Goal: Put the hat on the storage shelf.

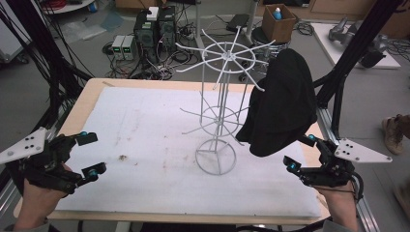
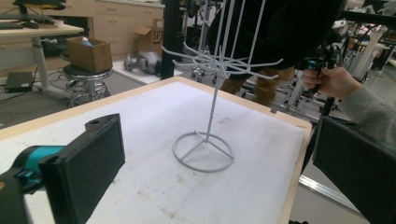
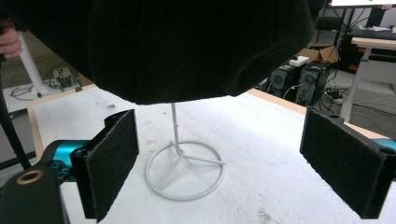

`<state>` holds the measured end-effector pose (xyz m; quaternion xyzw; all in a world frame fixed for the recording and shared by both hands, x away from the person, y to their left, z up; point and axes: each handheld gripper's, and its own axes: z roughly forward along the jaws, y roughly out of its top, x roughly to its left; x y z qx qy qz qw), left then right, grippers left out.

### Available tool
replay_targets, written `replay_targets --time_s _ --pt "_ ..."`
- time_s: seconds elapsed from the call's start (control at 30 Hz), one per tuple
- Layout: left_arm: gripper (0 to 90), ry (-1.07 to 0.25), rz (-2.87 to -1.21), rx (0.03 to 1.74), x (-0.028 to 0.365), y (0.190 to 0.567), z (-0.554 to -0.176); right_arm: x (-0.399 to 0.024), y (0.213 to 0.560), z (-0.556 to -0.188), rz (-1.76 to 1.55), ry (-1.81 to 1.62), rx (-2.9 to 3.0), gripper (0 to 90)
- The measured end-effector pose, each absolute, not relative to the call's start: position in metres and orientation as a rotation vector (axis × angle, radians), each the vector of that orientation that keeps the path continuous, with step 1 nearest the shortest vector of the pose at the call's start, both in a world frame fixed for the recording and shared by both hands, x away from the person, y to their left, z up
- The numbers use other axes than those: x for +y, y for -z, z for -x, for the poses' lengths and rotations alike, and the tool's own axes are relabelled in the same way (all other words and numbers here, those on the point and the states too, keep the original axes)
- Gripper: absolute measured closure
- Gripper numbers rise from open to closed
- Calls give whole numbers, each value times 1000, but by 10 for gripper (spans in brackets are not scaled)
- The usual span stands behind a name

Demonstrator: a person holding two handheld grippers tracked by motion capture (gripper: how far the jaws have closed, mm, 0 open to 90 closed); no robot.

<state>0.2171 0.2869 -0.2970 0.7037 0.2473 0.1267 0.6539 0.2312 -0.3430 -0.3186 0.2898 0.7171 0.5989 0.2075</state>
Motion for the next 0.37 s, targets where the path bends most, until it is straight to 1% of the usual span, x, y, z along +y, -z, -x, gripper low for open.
replay_targets --time_s 0.37 --pt "26 -288 -1603 562 287 298 -218 -350 324 -231 -832 -1648 1990 109"
